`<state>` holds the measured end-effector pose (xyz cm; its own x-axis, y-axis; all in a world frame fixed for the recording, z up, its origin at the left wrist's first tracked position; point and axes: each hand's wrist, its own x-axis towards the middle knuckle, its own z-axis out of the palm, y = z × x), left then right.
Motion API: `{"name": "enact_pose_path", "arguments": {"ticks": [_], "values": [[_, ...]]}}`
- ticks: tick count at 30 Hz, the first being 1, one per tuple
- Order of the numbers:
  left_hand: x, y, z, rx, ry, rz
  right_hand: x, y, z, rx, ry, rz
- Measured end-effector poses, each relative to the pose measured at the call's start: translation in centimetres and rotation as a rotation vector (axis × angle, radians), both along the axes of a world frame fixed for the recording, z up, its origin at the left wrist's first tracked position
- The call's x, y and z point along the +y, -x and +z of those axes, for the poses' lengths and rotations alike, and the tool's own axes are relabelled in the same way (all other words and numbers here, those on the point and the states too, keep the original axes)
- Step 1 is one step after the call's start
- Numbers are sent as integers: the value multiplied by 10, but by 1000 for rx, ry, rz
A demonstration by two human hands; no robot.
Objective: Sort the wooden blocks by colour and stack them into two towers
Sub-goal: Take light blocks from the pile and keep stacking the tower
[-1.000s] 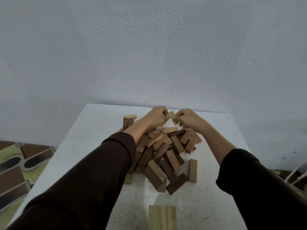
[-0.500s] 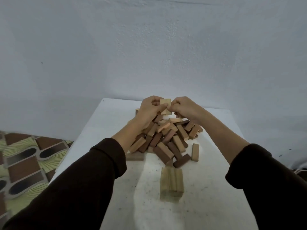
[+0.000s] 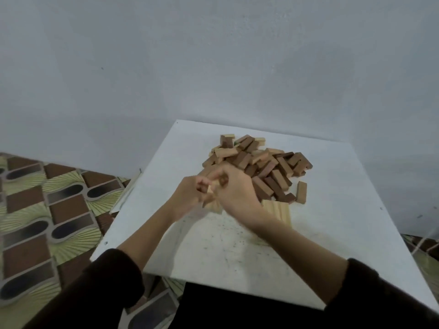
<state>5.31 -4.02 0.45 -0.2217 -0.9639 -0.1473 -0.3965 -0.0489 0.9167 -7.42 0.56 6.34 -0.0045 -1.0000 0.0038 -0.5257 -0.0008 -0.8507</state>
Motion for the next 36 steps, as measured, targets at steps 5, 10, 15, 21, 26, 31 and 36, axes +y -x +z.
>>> {"name": "enact_pose_path", "arguments": {"ticks": [5,10,15,21,26,31,36], "values": [[3,-16,-27,-184,34,-5,9,-13,-54,54,-213,-79],[1,-12,-39,-241,103,1,-3,-12,-75,51,-258,-179],[2,-11,-48,-204,202,57,-13,-9,-86,127,-227,-238],[14,-10,-56,-141,184,80,-12,-10,-93,28,-220,-257],[20,-7,-61,-341,261,-127,-13,-13,-92,-67,-298,-315],[17,-7,-68,-314,348,-88,-6,-12,-93,67,-180,-209],[12,-20,-69,-181,294,-212,-2,-8,-102,5,-57,-221]]}}
